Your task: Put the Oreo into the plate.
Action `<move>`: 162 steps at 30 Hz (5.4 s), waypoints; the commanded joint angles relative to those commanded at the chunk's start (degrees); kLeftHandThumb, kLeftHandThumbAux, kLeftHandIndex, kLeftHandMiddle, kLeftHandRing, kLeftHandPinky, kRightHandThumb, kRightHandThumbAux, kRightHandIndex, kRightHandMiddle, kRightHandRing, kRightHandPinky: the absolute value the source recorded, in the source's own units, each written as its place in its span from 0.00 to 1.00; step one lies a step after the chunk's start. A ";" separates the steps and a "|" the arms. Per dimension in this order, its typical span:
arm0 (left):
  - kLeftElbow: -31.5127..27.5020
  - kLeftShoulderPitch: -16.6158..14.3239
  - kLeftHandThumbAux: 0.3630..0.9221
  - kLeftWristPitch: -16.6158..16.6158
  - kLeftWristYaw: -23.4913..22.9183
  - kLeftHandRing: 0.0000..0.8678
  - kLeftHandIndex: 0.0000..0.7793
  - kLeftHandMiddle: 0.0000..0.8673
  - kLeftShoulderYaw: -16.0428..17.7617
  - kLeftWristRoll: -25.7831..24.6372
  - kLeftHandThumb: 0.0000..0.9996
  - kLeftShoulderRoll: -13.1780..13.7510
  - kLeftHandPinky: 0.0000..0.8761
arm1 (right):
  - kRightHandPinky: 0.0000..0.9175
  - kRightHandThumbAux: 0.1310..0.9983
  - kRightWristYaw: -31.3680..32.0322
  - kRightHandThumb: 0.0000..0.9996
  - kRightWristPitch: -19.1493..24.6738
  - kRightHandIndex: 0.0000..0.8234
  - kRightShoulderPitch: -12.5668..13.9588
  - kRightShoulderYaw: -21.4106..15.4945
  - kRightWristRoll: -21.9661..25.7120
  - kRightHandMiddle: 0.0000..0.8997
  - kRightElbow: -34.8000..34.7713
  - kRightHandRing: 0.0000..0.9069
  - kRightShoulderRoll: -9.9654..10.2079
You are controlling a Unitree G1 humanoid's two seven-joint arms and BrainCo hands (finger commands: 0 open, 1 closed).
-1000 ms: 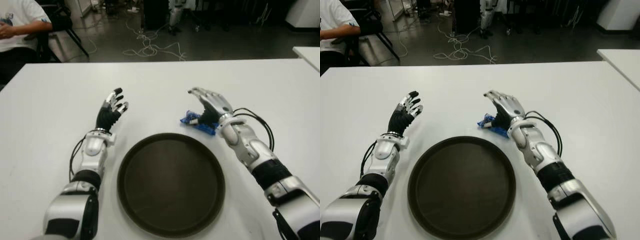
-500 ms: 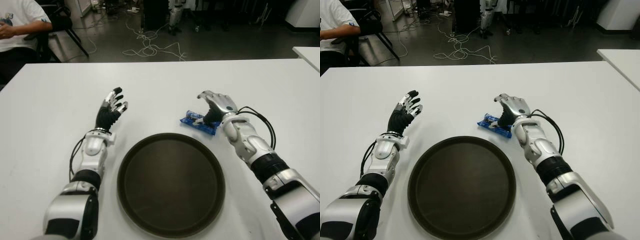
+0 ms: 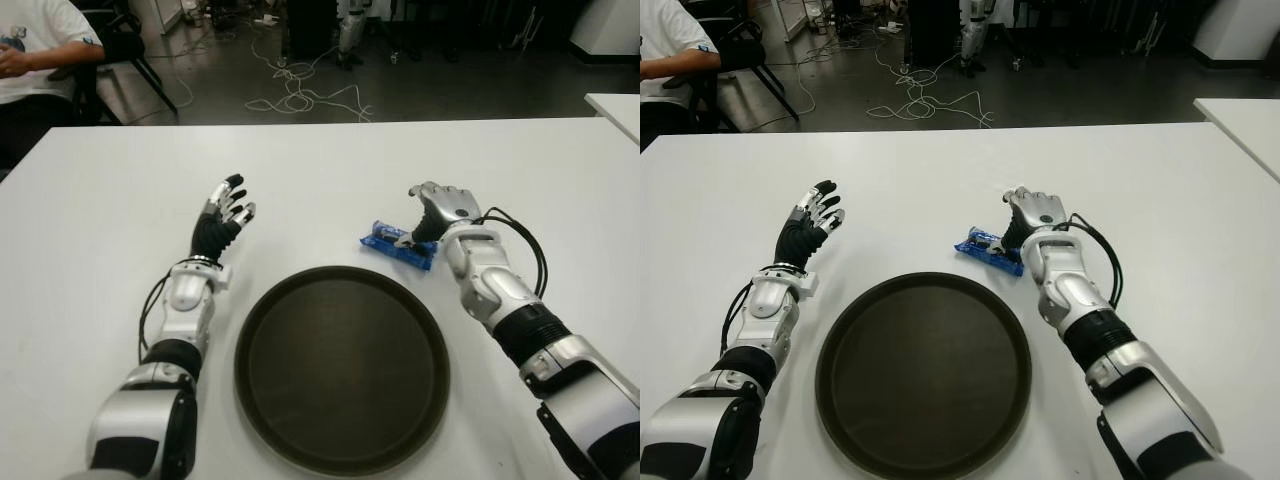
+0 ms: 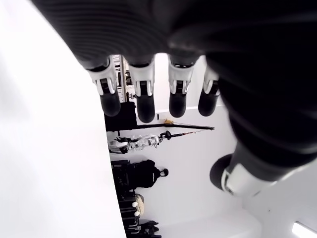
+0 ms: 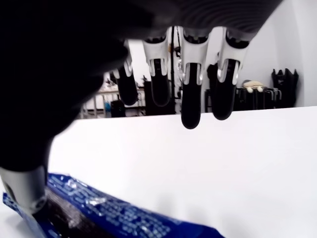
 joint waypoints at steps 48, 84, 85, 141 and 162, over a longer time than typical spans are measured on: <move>0.14 -0.36 0.51 0.43 0.51 0.09 0.06 0.12 -0.35 0.33 0.08 0.15 0.08 | 0.28 0.56 -2.89 0.00 -3.10 0.24 -1.74 -1.48 3.43 0.23 5.80 0.25 1.33; -0.41 -0.15 0.50 0.66 0.83 0.09 0.06 0.12 -0.36 0.26 0.08 -0.06 0.07 | 0.28 0.65 -4.65 0.00 -14.37 0.25 0.23 -0.32 6.39 0.23 12.42 0.26 5.08; -0.51 -0.12 0.51 0.70 0.71 0.09 0.06 0.12 -0.34 0.20 0.08 -0.06 0.07 | 0.29 0.65 -4.88 0.00 -14.45 0.25 0.14 -0.35 6.54 0.24 12.75 0.27 5.13; -2.35 1.12 0.59 0.54 -0.36 0.09 0.06 0.12 -0.21 -0.13 0.08 0.55 0.07 | 0.30 0.60 -8.13 0.00 -14.16 0.28 -10.79 -0.92 10.95 0.27 31.92 0.29 4.24; -3.31 1.65 0.58 0.05 0.18 0.09 0.05 0.12 -0.47 0.07 0.08 0.16 0.08 | 0.24 0.52 -4.34 0.00 -13.86 0.23 -10.70 -0.71 11.28 0.23 29.89 0.24 2.53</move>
